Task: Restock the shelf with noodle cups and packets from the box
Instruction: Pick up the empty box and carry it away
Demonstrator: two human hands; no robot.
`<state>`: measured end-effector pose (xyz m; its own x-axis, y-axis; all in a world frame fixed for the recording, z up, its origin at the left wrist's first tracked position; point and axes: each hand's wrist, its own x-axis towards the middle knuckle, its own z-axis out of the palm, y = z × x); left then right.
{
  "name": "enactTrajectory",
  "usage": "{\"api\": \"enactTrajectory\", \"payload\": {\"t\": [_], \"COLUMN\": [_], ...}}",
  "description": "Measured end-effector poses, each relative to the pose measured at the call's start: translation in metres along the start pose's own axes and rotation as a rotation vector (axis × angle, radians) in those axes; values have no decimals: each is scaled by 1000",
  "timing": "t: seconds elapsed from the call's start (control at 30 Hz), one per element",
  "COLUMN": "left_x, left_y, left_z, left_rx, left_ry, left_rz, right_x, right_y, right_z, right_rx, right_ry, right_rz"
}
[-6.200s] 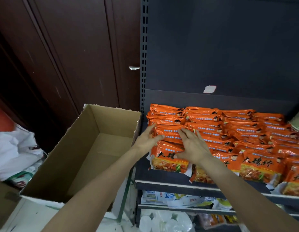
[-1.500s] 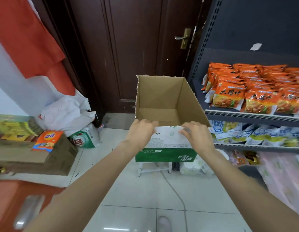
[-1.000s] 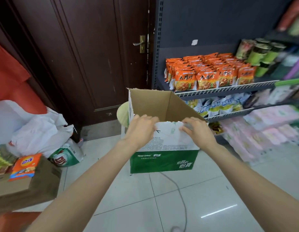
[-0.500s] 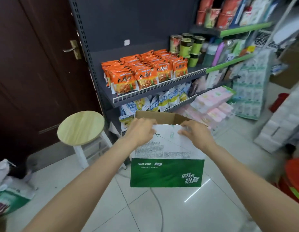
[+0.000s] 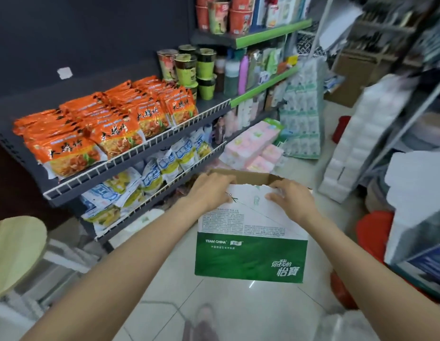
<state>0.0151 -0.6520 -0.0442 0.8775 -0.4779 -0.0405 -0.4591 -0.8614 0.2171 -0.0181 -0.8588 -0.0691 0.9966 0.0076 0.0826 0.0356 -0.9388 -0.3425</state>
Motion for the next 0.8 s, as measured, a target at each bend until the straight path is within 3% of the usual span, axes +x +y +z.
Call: {"api": "enactTrajectory", "payload": {"t": [0.4, 0.8], "left_x": [263, 469], "left_y": [57, 200], "left_z": [9, 17], "left_rx": [-30, -100], "left_ry": [45, 42], "left_rz": [313, 607], "right_x": [134, 190], "right_y": [156, 326], "right_z": [-57, -130], "right_rx": [-24, -138], "right_ry": [-38, 178], "right_rz": [277, 560]}}
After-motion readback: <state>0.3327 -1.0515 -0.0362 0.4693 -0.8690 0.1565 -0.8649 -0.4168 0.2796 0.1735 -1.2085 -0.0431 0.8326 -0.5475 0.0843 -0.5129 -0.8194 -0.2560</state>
